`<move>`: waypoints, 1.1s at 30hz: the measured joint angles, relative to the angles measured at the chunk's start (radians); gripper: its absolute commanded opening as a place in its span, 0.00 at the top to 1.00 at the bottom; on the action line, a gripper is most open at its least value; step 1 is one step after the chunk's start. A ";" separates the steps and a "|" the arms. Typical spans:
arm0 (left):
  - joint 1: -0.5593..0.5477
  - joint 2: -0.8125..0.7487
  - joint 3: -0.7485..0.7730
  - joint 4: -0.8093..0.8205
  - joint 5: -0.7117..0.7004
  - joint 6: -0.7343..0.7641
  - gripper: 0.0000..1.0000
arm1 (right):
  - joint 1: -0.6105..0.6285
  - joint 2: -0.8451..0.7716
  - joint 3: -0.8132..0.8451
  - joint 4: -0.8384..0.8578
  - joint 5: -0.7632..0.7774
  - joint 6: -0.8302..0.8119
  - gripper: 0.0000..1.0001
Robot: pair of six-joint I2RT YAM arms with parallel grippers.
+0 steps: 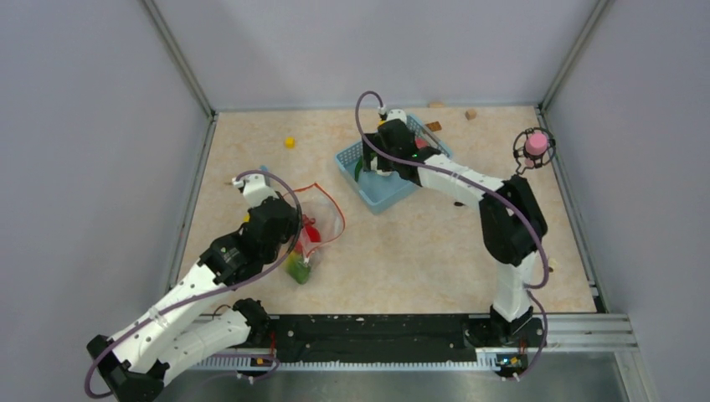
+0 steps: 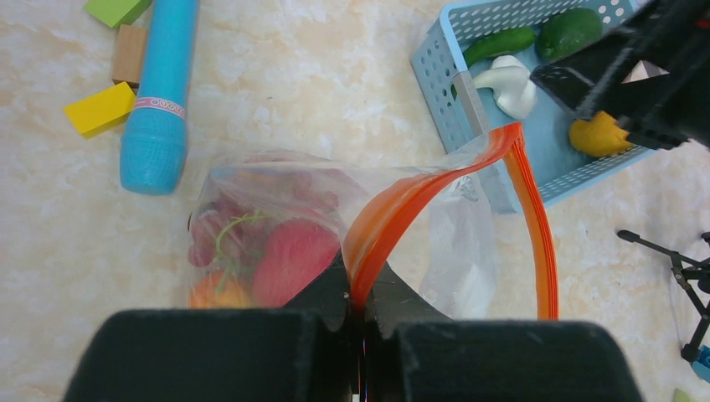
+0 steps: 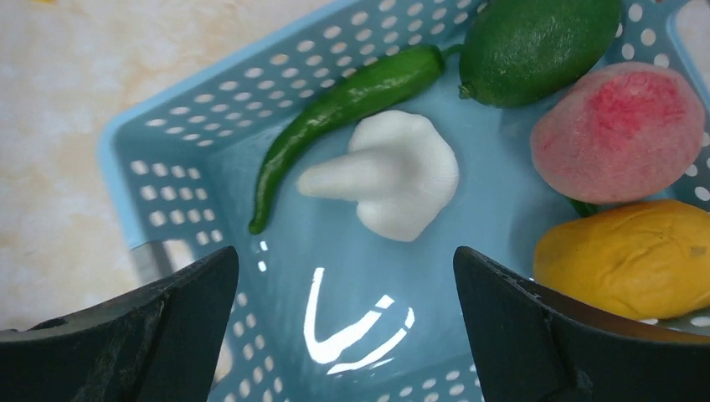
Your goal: Place the food in the zip-top bag and seal the zipper
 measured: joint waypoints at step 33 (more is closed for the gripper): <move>0.000 0.030 0.000 0.004 -0.008 0.000 1.00 | 0.000 0.244 0.069 0.033 0.128 0.029 0.80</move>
